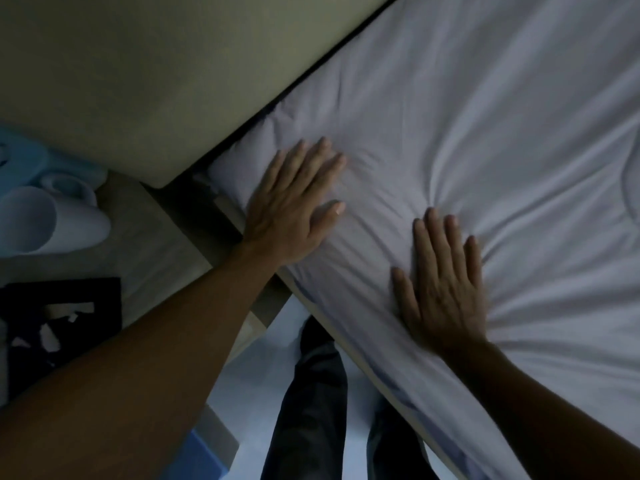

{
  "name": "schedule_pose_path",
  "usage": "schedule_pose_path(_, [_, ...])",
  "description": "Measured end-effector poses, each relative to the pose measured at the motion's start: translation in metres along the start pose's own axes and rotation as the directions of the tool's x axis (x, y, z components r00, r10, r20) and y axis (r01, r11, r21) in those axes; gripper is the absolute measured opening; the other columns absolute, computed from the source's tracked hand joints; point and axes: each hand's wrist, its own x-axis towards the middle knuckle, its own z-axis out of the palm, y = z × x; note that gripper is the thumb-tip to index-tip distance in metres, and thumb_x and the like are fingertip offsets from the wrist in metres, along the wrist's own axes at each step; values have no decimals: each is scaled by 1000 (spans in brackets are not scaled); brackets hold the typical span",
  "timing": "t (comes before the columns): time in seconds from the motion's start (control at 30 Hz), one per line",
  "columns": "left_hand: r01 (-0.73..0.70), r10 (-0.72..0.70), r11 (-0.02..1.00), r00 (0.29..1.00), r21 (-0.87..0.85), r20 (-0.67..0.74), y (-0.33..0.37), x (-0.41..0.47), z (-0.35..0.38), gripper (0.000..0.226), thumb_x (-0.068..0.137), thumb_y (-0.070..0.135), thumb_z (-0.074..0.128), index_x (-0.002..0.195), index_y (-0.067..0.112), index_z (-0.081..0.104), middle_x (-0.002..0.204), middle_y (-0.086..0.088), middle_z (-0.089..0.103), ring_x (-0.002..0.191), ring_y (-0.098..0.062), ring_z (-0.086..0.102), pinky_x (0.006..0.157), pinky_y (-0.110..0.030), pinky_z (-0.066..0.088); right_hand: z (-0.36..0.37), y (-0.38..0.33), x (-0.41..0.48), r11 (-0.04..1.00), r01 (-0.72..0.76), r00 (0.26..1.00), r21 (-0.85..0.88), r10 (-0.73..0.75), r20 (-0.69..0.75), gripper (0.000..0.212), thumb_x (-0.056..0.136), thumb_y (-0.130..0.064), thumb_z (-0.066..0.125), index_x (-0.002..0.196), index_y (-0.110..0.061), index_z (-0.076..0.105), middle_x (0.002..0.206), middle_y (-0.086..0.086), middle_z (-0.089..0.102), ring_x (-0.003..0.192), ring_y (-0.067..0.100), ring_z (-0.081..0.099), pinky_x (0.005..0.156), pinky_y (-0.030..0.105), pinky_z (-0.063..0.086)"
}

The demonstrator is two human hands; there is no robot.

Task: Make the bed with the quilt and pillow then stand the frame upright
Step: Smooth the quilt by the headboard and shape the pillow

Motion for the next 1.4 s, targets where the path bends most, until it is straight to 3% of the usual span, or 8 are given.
schedule_pose_path(0.17, [119,-119,993,991,0,58,-13,-23,-3,65,102,52,20,158,23,6,167,-4,1,153,-20,-1,123,-47,5,12,-3,-61,997,-77,993,-9,77,89,74,100,-52,23,160,-11,8,169,10,-1,156,28,-1,124,56,12])
schedule_pose_path(0.3, [218,-215,975,974,-42,76,-9,-22,-22,66,102,48,20,158,17,7,166,-8,1,153,-22,-3,123,-47,-3,6,-8,-107,994,-61,998,87,59,34,69,98,-42,41,156,-7,28,167,13,16,155,31,15,118,60,26])
schedule_pose_path(0.47, [-121,119,985,993,-119,-21,42,13,-38,60,102,39,35,156,14,24,165,-8,15,153,-23,10,123,-49,10,-22,-8,-66,943,-135,985,306,162,-63,74,93,-40,45,158,-13,23,168,8,14,156,26,12,124,50,16])
schedule_pose_path(0.6, [-242,244,969,969,-41,37,67,17,-15,57,104,42,32,157,24,22,165,-2,15,153,-24,11,122,-49,13,-18,5,-21,964,-186,982,192,187,12,71,102,-48,28,161,-17,3,169,4,-6,156,20,-8,127,47,3])
schedule_pose_path(0.73, [-76,72,996,996,55,57,43,-4,3,56,102,55,22,155,40,14,166,8,9,153,-23,7,122,-48,10,9,24,-46,970,-233,972,67,230,52,72,102,-53,25,161,-20,1,169,4,-5,156,22,-7,126,51,7])
schedule_pose_path(0.93, [153,-161,983,983,98,89,38,-21,3,57,102,53,20,156,38,8,166,5,5,153,-27,4,122,-52,5,24,35,-128,914,-398,913,81,386,129,73,101,-56,21,161,-21,-4,169,1,-9,156,21,-9,126,49,4])
schedule_pose_path(1.2, [409,-422,905,824,119,377,128,-65,-51,72,100,37,33,157,12,-3,166,-11,-1,152,-31,7,121,-53,9,-8,71,-244,869,-459,848,186,365,384,76,98,-51,27,161,-21,-4,168,6,-12,156,27,-8,126,50,9])
schedule_pose_path(1.4, [311,-285,949,792,44,539,283,-141,-131,82,98,43,40,155,23,-14,156,-10,31,125,-36,48,96,-46,42,-93,93,-315,555,-615,786,561,369,496,41,101,-20,51,141,-14,53,146,9,53,133,24,51,110,29,38])
